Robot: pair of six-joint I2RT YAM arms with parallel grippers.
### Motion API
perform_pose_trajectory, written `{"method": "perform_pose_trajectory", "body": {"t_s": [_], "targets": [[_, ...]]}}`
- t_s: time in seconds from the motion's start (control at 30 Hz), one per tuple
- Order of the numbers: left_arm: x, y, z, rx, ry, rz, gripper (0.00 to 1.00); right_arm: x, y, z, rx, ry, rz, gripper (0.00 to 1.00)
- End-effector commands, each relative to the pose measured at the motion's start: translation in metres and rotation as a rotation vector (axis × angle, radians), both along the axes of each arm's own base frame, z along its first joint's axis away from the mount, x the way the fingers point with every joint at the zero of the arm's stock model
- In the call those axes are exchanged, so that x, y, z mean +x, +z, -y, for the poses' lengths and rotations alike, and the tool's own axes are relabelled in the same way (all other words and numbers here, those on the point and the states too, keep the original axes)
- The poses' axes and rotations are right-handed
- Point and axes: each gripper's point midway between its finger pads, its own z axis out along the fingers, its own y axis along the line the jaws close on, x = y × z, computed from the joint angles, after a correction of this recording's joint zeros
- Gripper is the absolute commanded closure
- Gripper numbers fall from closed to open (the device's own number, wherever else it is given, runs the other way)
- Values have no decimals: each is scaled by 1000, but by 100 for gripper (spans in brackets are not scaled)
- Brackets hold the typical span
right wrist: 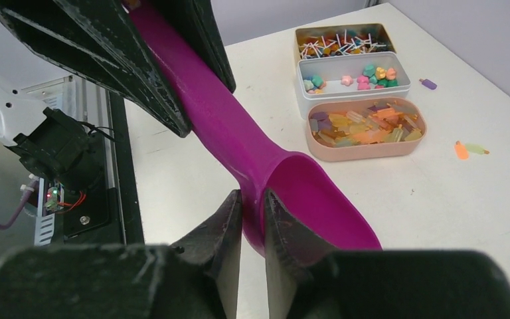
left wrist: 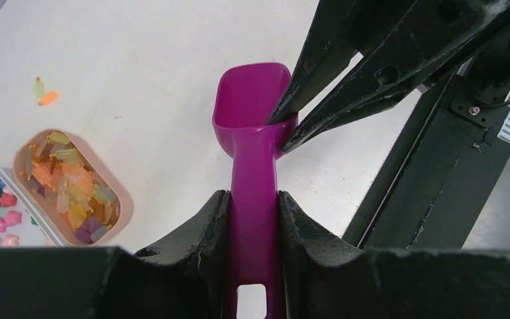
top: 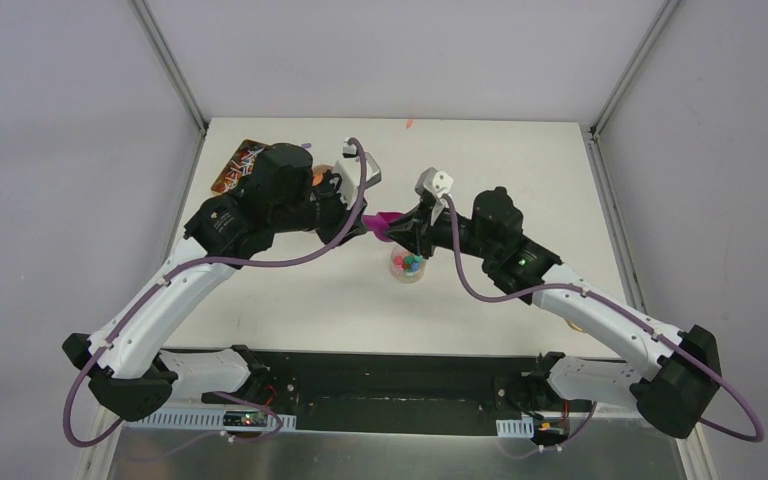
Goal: Pack the candies
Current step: Adjust the spatula, then scoop the fake candies from the storage box.
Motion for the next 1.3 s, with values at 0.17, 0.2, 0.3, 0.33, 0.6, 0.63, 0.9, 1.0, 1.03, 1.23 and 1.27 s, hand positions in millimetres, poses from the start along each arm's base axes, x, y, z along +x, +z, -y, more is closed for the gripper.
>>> {"method": "perform_pose_trajectory", "body": {"t_s": [0.17, 0.2, 0.3, 0.33, 0.6, 0.63, 0.9, 1.0, 1.03, 1.23, 1.27], "targets": [[17, 48, 5, -139, 41, 142, 100, -1, -5, -4, 24, 2, -36, 82], [18, 48, 4, -136, 45, 146, 100, 0, -5, -4, 25, -4, -36, 82], [21, 46, 0, -126, 71, 153, 100, 2, -4, -2, 28, -23, -37, 77], [22, 45, -1, -122, 77, 153, 100, 1, -2, -1, 32, -27, -34, 76], [32, 37, -13, -84, 142, 168, 100, 3, 12, 16, 62, -105, -6, 41], [34, 37, -14, -80, 149, 172, 100, 3, 13, 18, 62, -113, -5, 33], [59, 24, -50, 13, 284, 196, 100, -7, 21, 44, 89, -184, -10, 0], [78, 16, -79, 65, 377, 195, 100, -15, 27, 54, 103, -194, 0, 0], [84, 14, -89, 81, 412, 195, 100, -17, 28, 58, 106, -198, 6, 0], [125, -9, -168, 238, 654, 175, 100, -31, 42, 77, 120, -206, 54, 0], [130, -14, -178, 261, 670, 167, 100, -32, 45, 80, 117, -210, 70, 0]]}}
